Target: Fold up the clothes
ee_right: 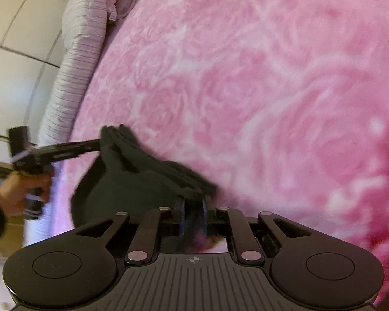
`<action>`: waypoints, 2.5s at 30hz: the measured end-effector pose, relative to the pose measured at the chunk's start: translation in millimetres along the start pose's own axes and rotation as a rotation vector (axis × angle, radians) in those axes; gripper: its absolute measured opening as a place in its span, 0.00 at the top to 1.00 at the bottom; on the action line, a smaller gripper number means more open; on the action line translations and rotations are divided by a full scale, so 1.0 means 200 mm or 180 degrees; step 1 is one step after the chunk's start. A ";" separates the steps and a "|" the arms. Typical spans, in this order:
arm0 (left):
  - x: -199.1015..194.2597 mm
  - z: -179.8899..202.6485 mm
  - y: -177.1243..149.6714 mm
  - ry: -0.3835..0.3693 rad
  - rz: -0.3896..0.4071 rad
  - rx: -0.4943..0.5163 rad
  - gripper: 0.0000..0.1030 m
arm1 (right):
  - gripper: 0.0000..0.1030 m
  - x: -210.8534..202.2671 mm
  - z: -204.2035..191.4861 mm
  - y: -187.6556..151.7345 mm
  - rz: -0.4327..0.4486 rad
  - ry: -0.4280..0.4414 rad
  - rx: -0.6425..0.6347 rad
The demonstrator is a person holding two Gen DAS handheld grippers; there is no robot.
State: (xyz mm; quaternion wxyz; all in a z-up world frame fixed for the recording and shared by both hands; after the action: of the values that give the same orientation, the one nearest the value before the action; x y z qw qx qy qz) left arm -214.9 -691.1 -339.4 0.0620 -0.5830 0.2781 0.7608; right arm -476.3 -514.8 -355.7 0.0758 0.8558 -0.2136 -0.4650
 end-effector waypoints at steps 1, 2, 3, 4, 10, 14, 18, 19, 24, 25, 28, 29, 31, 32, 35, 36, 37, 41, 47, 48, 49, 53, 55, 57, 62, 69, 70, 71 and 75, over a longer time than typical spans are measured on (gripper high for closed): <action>-0.04 0.00 -0.01 0.0022 0.0038 0.0011 0.79 | 0.86 -0.03 -0.03 0.01 0.0010 -0.0069 -0.0142; -0.08 0.00 -0.01 0.0040 0.0075 0.0022 0.79 | 0.85 -0.05 -0.08 0.01 0.0022 -0.0119 -0.0331; -0.12 0.02 -0.03 -0.0015 0.0108 0.0039 0.79 | 0.85 -0.07 -0.12 0.02 0.0034 -0.0169 -0.0521; -0.16 0.04 -0.04 -0.0072 0.0141 0.0057 0.79 | 0.85 -0.09 -0.17 0.02 0.0047 -0.0203 -0.0706; -0.13 0.39 -0.22 -0.0930 -0.0115 0.0365 0.80 | 0.85 0.06 -0.49 0.02 0.0031 0.0047 -0.1540; 0.04 0.47 -0.23 -0.0961 -0.0229 0.0434 0.80 | 0.85 0.27 -0.56 0.01 -0.0113 0.0010 -0.1940; 0.12 0.43 -0.19 -0.0922 -0.0255 0.0313 0.86 | 0.87 0.34 -0.40 0.00 -0.0268 -0.0116 -0.1980; 0.11 0.41 -0.18 -0.0863 -0.0231 0.0322 0.98 | 0.87 0.31 -0.35 -0.02 -0.0295 -0.0108 -0.1986; 0.13 0.23 -0.14 -0.0686 -0.0151 0.0000 0.97 | 0.87 0.19 -0.19 -0.09 -0.0372 -0.0259 -0.1822; 0.14 0.22 -0.13 -0.0678 -0.0150 -0.0007 0.97 | 0.87 0.17 -0.18 -0.09 -0.0385 -0.0297 -0.1750; 0.15 0.25 -0.11 -0.0584 -0.0158 0.0092 0.97 | 0.87 0.15 -0.16 -0.10 -0.0418 -0.0407 -0.1544; 0.15 0.26 -0.10 -0.0560 -0.0164 0.0096 0.97 | 0.87 0.14 -0.16 -0.10 -0.0411 -0.0432 -0.1497; 0.14 0.25 -0.10 -0.0547 -0.0171 0.0066 0.97 | 0.87 0.10 -0.21 -0.09 -0.0308 -0.0427 -0.1513; 0.13 0.25 -0.10 -0.0537 -0.0174 0.0054 0.97 | 0.87 0.08 -0.24 -0.08 -0.0257 -0.0414 -0.1564; 0.07 0.25 -0.11 -0.0511 -0.0144 0.0019 0.96 | 0.87 0.05 -0.33 -0.06 -0.0133 -0.0322 -0.1696; 0.03 0.25 -0.12 -0.0504 -0.0109 0.0007 0.92 | 0.86 0.06 -0.35 -0.05 -0.0105 -0.0311 -0.1739; -0.01 0.25 -0.12 -0.0498 -0.0075 -0.0005 0.90 | 0.86 0.06 -0.37 -0.04 -0.0077 -0.0300 -0.1781; -0.12 0.34 -0.13 -0.0648 0.0029 0.0009 0.90 | 0.86 0.07 -0.34 -0.01 -0.0005 -0.0503 -0.1614; 0.07 0.56 -0.13 -0.0701 -0.0163 0.0419 0.90 | 0.86 0.00 -0.32 0.00 0.0128 -0.0751 -0.1542; 0.11 0.58 -0.13 -0.0662 -0.0160 0.0505 0.87 | 0.86 -0.01 -0.37 0.01 0.0193 -0.0685 -0.1673; 0.13 0.59 -0.12 -0.0652 -0.0141 0.0582 0.87 | 0.86 -0.02 -0.42 0.01 0.0247 -0.0610 -0.1803; 0.16 0.59 -0.10 -0.0674 -0.0184 0.0666 0.87 | 0.86 0.13 -0.53 -0.01 0.0102 -0.0250 -0.2182; 0.17 0.58 -0.10 -0.0701 -0.0210 0.0684 0.88 | 0.86 0.22 -0.51 -0.02 -0.0030 -0.0254 -0.2255; 0.18 0.57 -0.09 -0.0729 -0.0234 0.0666 0.88 | 0.86 0.28 -0.39 0.00 -0.0140 -0.0410 -0.2039; 0.21 0.56 -0.06 -0.0740 -0.0216 0.0431 0.90 | 0.94 0.23 -0.25 -0.03 -0.0209 -0.0461 -0.2080; -0.03 0.40 -0.08 -0.0183 0.0093 0.0189 0.88 | 0.88 0.11 -0.23 -0.11 -0.0411 -0.0904 -0.1970; -0.09 0.34 -0.11 -0.0101 0.0129 0.0080 0.87 | 0.87 0.08 -0.23 -0.13 -0.0408 -0.0926 -0.1936; -0.15 0.28 -0.14 -0.0034 0.0141 -0.0004 0.87 | 0.86 0.04 -0.24 -0.15 -0.0406 -0.0947 -0.1911; -0.40 0.12 -0.35 0.0274 0.0105 -0.0161 0.83 | 0.80 -0.08 -0.36 -0.23 -0.0411 -0.1002 -0.1913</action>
State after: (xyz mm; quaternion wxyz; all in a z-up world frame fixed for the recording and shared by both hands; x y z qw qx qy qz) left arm -180.3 -603.1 -285.8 0.0226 -0.6119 0.2708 0.7428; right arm -411.7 -470.2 -318.8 0.2611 0.7247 -0.0215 -0.6373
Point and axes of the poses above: each gripper's, at about its wrist camera, not at the fingertips, and x roughly the way its jaws point, z to its right, y to its top, the point moved 5 cm from there along x, roughly the way its jaws point, and after that the axes turned 12 degrees about -x, right-handed, at the moved point
